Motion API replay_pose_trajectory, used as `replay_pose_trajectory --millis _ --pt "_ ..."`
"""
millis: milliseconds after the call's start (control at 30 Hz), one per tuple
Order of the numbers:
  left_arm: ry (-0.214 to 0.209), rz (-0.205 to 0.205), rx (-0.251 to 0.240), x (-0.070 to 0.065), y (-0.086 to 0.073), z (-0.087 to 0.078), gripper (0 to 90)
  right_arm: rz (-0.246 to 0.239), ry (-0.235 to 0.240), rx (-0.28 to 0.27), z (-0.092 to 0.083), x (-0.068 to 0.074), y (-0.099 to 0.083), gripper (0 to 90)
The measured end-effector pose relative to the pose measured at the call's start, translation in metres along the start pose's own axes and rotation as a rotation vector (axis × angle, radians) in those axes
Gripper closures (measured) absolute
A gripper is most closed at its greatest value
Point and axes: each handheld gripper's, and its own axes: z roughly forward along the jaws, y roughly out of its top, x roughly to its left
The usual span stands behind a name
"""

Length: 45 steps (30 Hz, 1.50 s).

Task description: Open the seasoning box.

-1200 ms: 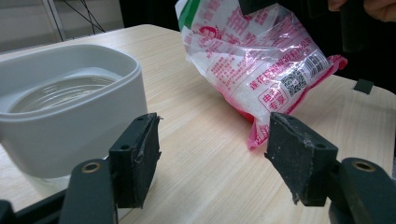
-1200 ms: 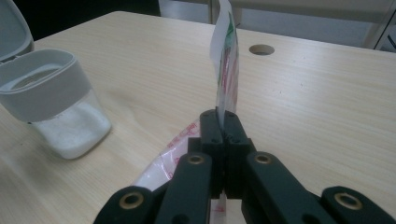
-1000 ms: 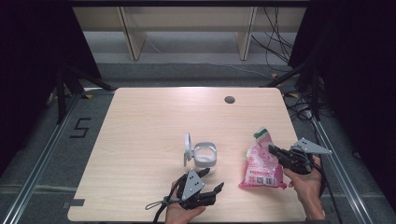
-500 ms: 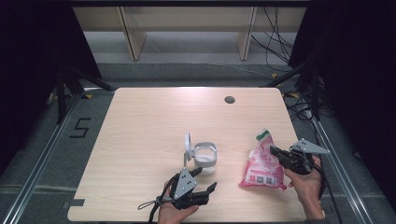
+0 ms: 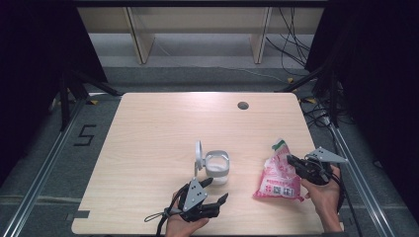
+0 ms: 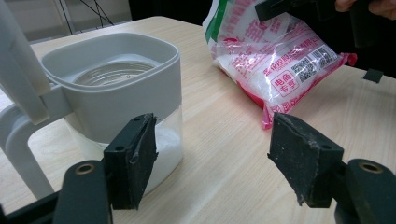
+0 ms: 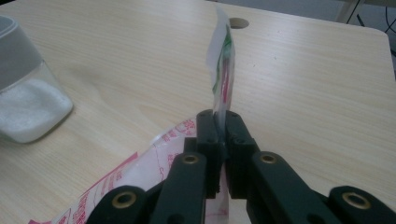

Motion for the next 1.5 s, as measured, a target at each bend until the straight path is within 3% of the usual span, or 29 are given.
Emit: replay_pose_trajectory --millis 67,167,233,333,367,433,533,567,600,633,733,833,867,933,1067,1133,1200,1400,1433,1467,1500 --pt "0.011 0.000 0.005 0.001 0.000 -0.001 31.3 -0.018 -0.002 0.005 0.000 -0.002 0.000 86.7" --pt "0.012 0.004 0.007 0.002 0.000 -0.002 31.3 0.009 -0.026 0.023 0.000 0.002 -0.001 85.6" --pt "0.014 0.004 0.011 0.003 0.000 -0.003 31.4 -0.020 -0.038 0.027 0.000 0.000 0.000 83.4" --pt "0.015 0.004 0.010 0.004 -0.001 -0.003 31.5 0.012 -0.049 0.046 -0.002 0.003 0.001 81.4" --pt "0.016 0.003 0.010 0.005 -0.001 -0.003 31.5 -0.012 -0.053 0.041 -0.002 -0.001 0.001 80.2" --pt "0.015 -0.003 0.009 0.005 -0.001 -0.004 31.5 0.029 -0.072 0.041 -0.004 0.001 0.001 79.2" --pt "0.017 -0.014 -0.006 0.007 -0.002 -0.004 31.5 0.011 -0.095 0.020 -0.007 -0.004 0.003 76.7" --pt "0.021 -0.012 0.003 0.007 -0.002 -0.005 31.5 0.044 -0.101 0.022 -0.008 -0.001 0.003 76.4" --pt "0.022 -0.009 0.006 0.007 -0.002 -0.005 31.4 0.044 -0.108 0.016 -0.010 -0.001 0.004 75.4" --pt "0.022 -0.008 0.010 0.008 -0.002 -0.005 31.3 0.010 -0.120 -0.004 -0.011 -0.005 0.005 74.2" --pt "0.014 -0.009 -0.001 0.008 -0.002 -0.005 31.0 0.050 -0.129 -0.008 -0.015 0.000 0.007 71.3" --pt "0.018 -0.003 0.013 0.008 -0.002 -0.007 31.0 0.016 -0.132 -0.030 -0.016 0.001 0.010 68.7" --pt "0.019 -0.005 0.011 0.009 -0.002 -0.007 31.0 0.028 -0.134 -0.034 -0.017 0.004 0.011 68.7" --pt "0.020 -0.008 0.010 0.010 -0.002 -0.008 31.0 0.003 -0.116 -0.040 -0.016 0.005 0.012 68.0" --pt "0.026 -0.010 0.009 0.012 -0.002 -0.010 30.9 0.029 -0.086 -0.066 -0.015 0.015 0.015 63.8" --pt "0.025 -0.019 0.005 0.013 -0.002 -0.011 30.7 0.007 -0.079 -0.071 -0.013 0.018 0.016 59.5" --pt "0.031 -0.026 0.001 0.015 -0.001 -0.012 30.2 0.030 -0.050 -0.084 -0.011 0.025 0.017 56.5" --pt "0.030 -0.028 0.002 0.019 0.000 -0.015 32.0 0.013 0.022 -0.062 -0.005 0.043 0.020 51.1" --pt "0.030 -0.030 0.000 0.020 0.000 -0.015 32.4 -0.013 0.053 -0.063 -0.002 0.045 0.020 50.2" --pt "0.039 -0.031 0.008 0.021 0.000 -0.016 32.3 -0.025 0.053 -0.053 -0.001 0.047 0.019 49.0" --pt "0.039 -0.033 0.008 0.021 0.000 -0.015 32.4 -0.014 0.066 -0.051 0.001 0.051 0.018 47.5"
